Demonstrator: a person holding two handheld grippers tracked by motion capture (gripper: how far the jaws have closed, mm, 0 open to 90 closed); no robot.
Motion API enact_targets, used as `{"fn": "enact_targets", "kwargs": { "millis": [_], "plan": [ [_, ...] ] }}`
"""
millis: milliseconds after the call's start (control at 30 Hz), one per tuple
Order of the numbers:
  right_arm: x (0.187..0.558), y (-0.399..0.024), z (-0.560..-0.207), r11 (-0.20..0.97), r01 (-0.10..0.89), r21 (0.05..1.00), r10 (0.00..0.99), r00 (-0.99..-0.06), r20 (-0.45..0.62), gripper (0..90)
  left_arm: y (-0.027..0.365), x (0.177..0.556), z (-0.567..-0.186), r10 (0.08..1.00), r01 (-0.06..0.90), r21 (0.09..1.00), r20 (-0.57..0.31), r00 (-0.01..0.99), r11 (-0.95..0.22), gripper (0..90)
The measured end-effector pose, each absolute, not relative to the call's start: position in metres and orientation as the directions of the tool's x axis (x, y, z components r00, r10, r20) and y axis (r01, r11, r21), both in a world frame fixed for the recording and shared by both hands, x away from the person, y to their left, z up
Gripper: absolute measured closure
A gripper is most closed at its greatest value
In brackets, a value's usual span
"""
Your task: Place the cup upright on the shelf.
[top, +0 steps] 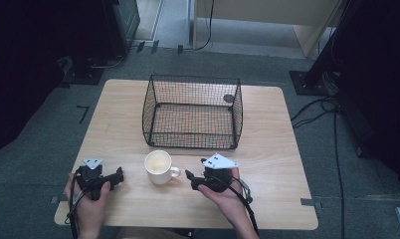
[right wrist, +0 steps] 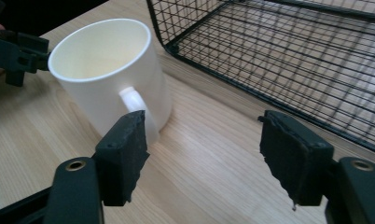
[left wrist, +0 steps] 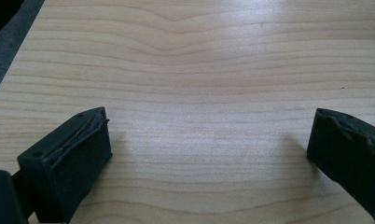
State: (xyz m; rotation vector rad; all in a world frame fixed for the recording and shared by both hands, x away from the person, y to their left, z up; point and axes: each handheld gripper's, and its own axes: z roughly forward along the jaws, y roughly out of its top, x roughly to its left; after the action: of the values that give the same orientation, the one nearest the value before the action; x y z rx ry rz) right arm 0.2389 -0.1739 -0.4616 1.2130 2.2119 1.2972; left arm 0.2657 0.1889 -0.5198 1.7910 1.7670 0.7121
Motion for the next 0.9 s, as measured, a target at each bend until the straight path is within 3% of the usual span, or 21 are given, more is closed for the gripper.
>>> {"fn": "enact_targets", "kwargs": {
  "millis": [133,233,367,700,900],
  "plan": [
    [0.239,-0.164,-0.465,0.262,0.502,0.824,0.774,-0.619,0.131,37.8,0.189,0.266,-0.52,1.0,0.726,0.688,0.008,0.012,-0.014,0.0],
    [0.241,-0.156,-0.468,0.275,0.489,0.828,0.746,-0.651,0.137,53.1,0.189,0.266,-0.52,1.0,0.726,0.687,0.009,0.014,-0.016,0.0],
    [0.245,-0.15,-0.472,0.294,0.489,0.821,0.699,-0.696,0.163,61.1,0.189,0.266,-0.52,1.0,0.727,0.687,0.009,0.015,-0.017,0.0],
    [0.242,-0.137,-0.479,0.333,0.478,0.813,0.661,-0.733,0.161,73.6,0.189,0.266,-0.52,1.0,0.727,0.686,0.01,0.017,-0.019,0.0],
    [0.239,-0.127,-0.482,0.362,0.47,0.805,0.644,-0.751,0.148,74.4,0.189,0.266,-0.52,1.0,0.727,0.686,0.01,0.018,-0.02,0.0]
  ]
}}
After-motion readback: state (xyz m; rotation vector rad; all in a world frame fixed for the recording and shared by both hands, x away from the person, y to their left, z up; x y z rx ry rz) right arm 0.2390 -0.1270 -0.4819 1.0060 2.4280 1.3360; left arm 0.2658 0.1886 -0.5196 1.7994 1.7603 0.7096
